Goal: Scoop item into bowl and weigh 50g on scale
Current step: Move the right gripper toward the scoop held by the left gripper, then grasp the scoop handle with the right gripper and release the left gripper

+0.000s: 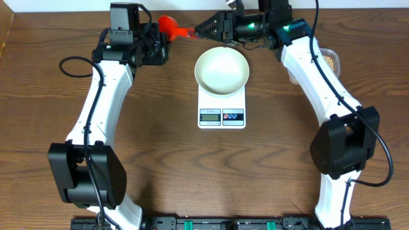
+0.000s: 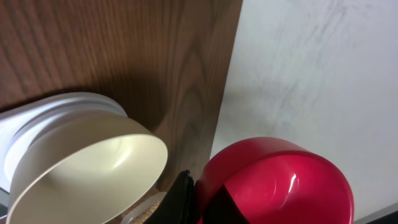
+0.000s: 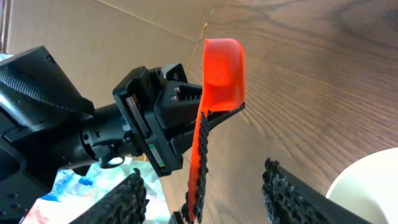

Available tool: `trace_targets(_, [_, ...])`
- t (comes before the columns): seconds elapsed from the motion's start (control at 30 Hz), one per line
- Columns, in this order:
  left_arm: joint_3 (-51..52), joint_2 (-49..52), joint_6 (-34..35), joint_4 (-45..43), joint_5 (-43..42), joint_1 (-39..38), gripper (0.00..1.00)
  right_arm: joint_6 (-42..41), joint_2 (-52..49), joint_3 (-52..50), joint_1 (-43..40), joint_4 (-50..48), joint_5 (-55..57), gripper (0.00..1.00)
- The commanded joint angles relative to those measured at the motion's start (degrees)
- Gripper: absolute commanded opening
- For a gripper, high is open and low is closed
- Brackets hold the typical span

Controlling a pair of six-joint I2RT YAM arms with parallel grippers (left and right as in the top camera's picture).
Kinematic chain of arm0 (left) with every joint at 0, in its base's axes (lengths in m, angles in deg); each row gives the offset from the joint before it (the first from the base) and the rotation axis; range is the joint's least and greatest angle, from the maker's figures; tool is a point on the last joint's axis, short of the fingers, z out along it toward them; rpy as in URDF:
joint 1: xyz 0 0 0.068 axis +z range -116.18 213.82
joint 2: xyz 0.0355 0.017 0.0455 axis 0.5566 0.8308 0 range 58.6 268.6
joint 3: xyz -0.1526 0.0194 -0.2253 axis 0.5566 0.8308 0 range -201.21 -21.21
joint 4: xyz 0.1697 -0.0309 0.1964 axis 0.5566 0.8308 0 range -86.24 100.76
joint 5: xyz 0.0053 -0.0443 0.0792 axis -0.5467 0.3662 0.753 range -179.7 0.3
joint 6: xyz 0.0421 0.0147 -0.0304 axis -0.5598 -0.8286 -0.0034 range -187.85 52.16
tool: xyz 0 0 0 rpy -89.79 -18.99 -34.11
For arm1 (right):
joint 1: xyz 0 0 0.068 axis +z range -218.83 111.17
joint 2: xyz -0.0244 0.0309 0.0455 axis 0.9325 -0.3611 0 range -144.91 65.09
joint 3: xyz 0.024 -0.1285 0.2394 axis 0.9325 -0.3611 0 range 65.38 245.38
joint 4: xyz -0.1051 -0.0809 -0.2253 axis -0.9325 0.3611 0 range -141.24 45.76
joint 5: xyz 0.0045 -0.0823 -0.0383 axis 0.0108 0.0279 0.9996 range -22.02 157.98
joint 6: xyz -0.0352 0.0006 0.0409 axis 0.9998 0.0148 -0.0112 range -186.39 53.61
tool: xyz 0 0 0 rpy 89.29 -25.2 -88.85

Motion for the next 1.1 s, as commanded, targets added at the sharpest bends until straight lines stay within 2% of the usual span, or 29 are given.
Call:
trace_targets(0.0, [-0.8,-1.2,3.0,0.9,0.7,-0.1,0.07,1.1,-0.7,1.0,0.6,0.0,1.4,0.55])
trace_targets(0.53, [-0.8,-1.2,4.4,1.1,0.7,-0.2,0.07,1.7,-0.7,1.0,4.0,-0.1,8.7,0.37])
trace_targets(0.73, [-0.8,-1.2,4.4,4.3,0.7,-0.2,0.07,1.7,-0.7,1.0,4.1,-0.2,9.5,0.31])
trace_targets(1.07, [-0.8,-1.2,3.3,5.1,0.0,-0.5,0.07,1.7,-0.7,1.0,4.9,-0.1,9.4,0.29])
